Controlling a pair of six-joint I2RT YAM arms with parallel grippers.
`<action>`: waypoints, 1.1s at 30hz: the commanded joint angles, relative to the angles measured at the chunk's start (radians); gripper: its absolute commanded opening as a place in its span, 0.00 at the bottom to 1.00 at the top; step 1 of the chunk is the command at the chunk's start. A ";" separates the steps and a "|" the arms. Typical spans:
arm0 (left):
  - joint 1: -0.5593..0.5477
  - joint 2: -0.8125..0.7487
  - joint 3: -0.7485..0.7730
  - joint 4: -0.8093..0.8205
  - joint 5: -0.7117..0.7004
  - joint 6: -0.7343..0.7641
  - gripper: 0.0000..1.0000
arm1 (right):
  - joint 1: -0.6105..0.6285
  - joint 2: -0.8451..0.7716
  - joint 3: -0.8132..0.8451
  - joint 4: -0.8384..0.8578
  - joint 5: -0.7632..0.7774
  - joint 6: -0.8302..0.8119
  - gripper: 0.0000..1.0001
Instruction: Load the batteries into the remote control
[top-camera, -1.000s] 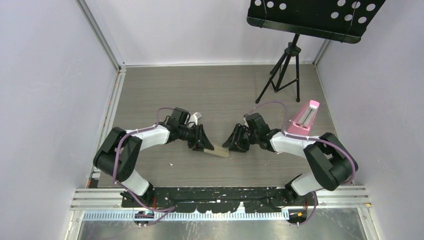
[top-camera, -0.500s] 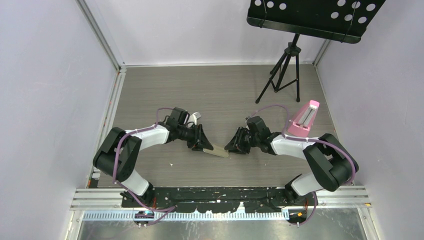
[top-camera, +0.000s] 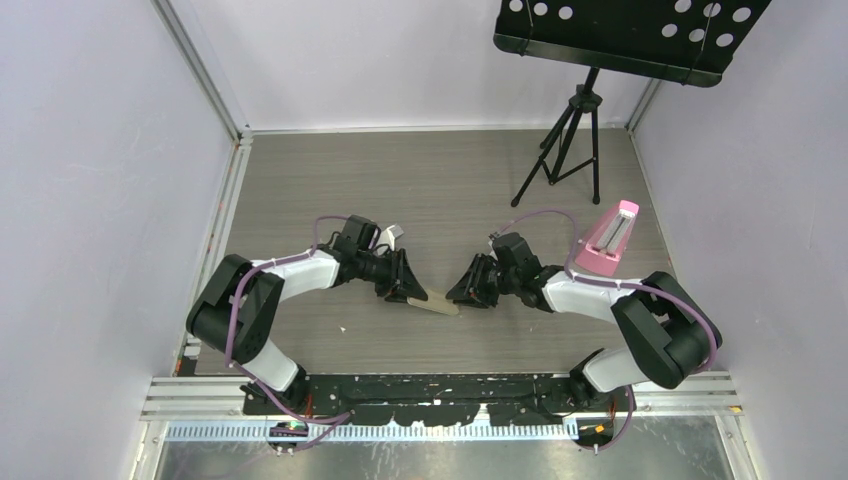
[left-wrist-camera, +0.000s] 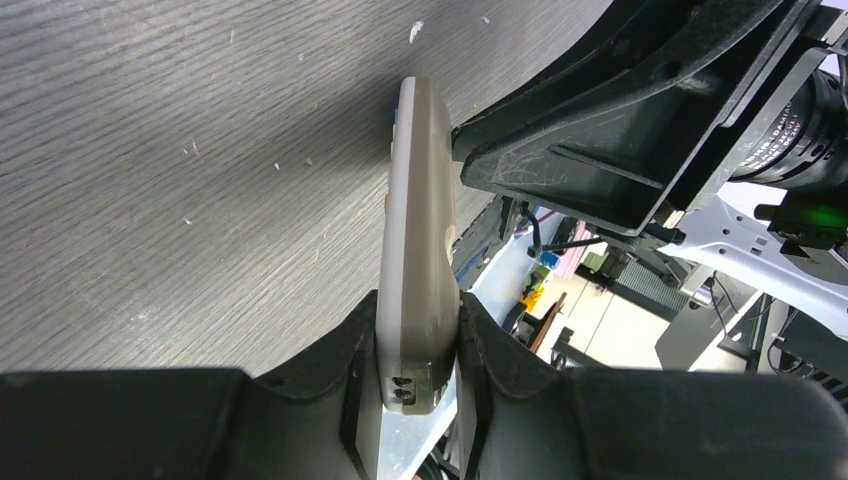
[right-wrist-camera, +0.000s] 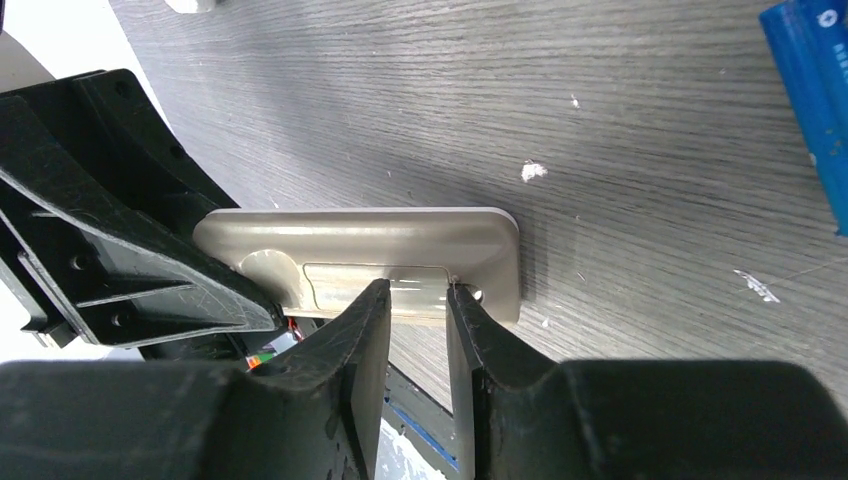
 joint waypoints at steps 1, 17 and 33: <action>-0.006 -0.001 -0.017 -0.032 -0.074 0.010 0.00 | 0.013 -0.002 0.001 -0.011 0.026 -0.006 0.34; -0.007 0.010 -0.012 -0.042 -0.080 0.025 0.00 | 0.013 -0.011 0.011 -0.035 0.043 -0.018 0.36; -0.015 0.024 -0.015 -0.018 -0.027 0.039 0.00 | 0.013 0.086 -0.048 0.190 -0.068 0.091 0.36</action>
